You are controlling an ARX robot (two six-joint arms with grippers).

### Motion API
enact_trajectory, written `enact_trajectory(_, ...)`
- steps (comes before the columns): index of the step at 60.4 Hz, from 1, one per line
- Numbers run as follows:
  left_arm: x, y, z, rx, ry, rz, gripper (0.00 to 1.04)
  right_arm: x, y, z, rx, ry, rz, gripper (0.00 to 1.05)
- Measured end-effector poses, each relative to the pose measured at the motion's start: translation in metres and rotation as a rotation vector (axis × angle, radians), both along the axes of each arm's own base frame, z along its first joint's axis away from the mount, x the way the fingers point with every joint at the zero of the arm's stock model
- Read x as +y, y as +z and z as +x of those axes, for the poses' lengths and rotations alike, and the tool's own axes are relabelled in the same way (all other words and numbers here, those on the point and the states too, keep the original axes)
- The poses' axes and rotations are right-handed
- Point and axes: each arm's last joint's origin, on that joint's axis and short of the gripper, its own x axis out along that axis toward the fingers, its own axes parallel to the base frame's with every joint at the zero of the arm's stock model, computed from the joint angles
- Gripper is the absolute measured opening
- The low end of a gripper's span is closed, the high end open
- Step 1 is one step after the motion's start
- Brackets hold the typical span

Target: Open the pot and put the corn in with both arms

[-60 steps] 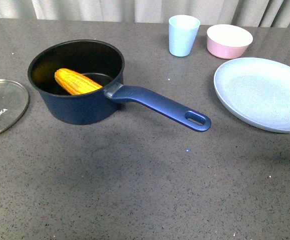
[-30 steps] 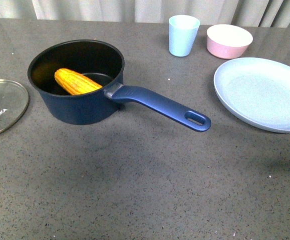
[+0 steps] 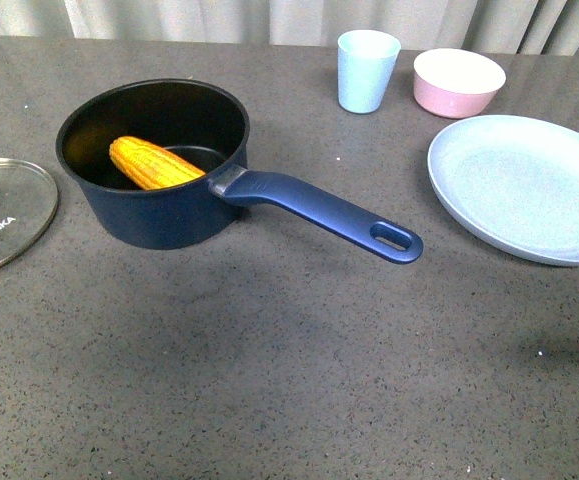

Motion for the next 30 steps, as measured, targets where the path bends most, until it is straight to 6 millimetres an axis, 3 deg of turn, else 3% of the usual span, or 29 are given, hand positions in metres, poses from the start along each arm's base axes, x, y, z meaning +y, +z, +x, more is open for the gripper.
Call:
enact_trajectory(17, 0.0000, 0.0000, 0.0000, 0.000, 0.000, 0.000, 0.96, 0.0000, 0.0001, -0.0002, -0.002, 0.000, 0.000, 0.02)
enact_trajectory(30, 0.0000, 0.0001, 0.0000, 0.000, 0.000, 0.000, 0.96, 0.0000, 0.0001, -0.0002, -0.002, 0.000, 0.000, 0.41)
